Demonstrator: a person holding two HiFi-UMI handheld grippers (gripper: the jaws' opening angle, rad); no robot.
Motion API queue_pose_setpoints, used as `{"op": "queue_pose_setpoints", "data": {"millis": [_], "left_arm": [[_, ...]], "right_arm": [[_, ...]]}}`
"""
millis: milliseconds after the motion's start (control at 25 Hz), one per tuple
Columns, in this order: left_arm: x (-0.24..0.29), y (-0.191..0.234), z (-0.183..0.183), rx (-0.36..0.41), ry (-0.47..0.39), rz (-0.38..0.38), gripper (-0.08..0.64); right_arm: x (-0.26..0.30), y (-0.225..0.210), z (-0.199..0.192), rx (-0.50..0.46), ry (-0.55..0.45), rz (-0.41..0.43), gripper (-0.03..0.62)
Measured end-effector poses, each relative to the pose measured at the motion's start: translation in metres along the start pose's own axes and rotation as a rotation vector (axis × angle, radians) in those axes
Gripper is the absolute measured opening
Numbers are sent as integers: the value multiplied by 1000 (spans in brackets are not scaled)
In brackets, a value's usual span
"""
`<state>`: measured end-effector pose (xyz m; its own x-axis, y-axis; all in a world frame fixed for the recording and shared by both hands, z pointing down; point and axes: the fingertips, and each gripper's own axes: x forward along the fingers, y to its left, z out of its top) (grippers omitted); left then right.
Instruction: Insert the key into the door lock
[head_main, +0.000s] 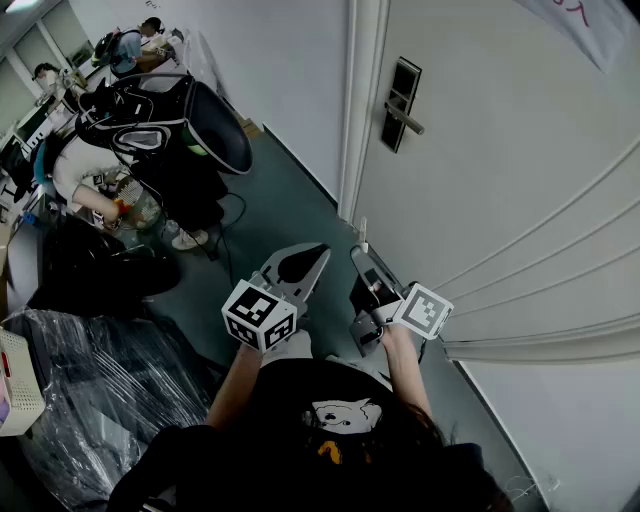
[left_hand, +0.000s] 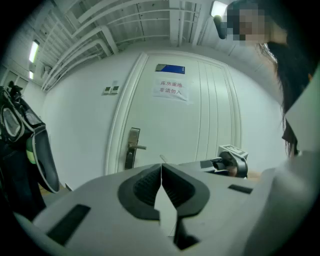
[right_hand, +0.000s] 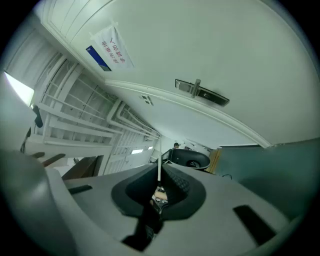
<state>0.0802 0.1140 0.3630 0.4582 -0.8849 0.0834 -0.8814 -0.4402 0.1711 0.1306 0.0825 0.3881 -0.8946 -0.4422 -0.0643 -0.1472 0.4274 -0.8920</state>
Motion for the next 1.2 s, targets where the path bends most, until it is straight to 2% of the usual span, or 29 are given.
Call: {"op": "queue_pose_setpoints", "data": {"millis": [200, 360, 680, 920, 1200], "left_arm": [[0, -3, -1, 3, 1, -1, 9], [1, -11, -3, 5, 7, 3, 9], [9, -25, -12, 11, 45, 7, 9], [21, -25, -13, 34, 65, -7, 9], [51, -23, -8, 32, 74, -36, 9]], "right_arm": [[-4, -5, -3, -103, 0, -43, 20], [-12, -10, -4, -145, 10, -61, 20], [-22, -14, -4, -151, 32, -56, 20], [-24, -20, 3, -143, 12, -51, 20], [-26, -33, 33, -133, -24, -71, 20]]}}
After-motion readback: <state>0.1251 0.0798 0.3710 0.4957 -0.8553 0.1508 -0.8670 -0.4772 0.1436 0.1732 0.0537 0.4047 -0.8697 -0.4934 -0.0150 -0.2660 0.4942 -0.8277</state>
